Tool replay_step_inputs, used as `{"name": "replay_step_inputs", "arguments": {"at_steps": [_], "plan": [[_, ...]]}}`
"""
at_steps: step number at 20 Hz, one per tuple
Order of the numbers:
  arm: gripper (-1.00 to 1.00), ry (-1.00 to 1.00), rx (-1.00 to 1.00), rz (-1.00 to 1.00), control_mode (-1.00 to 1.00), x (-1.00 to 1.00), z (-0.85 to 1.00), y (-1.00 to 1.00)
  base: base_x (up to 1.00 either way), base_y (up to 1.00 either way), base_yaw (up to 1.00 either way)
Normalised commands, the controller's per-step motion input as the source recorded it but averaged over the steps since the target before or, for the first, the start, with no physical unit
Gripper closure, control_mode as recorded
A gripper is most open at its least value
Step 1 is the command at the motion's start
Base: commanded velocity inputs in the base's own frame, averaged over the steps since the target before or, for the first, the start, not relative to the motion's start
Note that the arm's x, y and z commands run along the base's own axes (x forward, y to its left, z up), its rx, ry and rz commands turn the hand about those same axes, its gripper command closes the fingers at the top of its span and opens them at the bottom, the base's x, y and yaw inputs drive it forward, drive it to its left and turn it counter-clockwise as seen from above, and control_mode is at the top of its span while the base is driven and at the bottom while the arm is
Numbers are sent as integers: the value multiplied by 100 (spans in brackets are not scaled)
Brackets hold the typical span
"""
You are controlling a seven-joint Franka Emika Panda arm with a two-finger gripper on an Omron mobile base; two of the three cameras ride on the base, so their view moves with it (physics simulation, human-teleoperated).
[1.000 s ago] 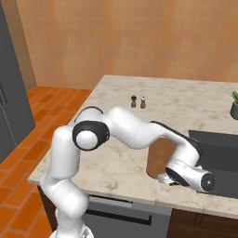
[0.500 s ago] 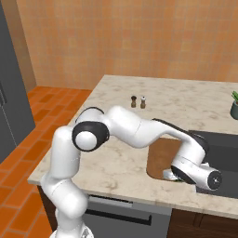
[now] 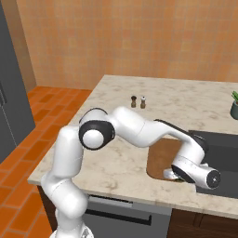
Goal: Pick up the sponge from the counter and clean the cutting board by briefly scrubbing or pressing down on the cutting board. Once finished, release the sponge.
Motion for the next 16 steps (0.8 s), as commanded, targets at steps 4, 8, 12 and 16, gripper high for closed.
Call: {"name": "replay_step_inputs", "arguments": {"at_steps": [4, 8, 12, 16], "plan": [[100, -2, 0, -6, -100, 34, -5, 3, 0, 0, 0], [100, -1, 1, -8, -100, 36, -2, 0, 0, 0, 0], [100, 0, 0, -7, -100, 22, -36, 0, 0, 0, 0], [100, 0, 3, -5, -100, 0, -65, -7, 0, 0, 0]]}}
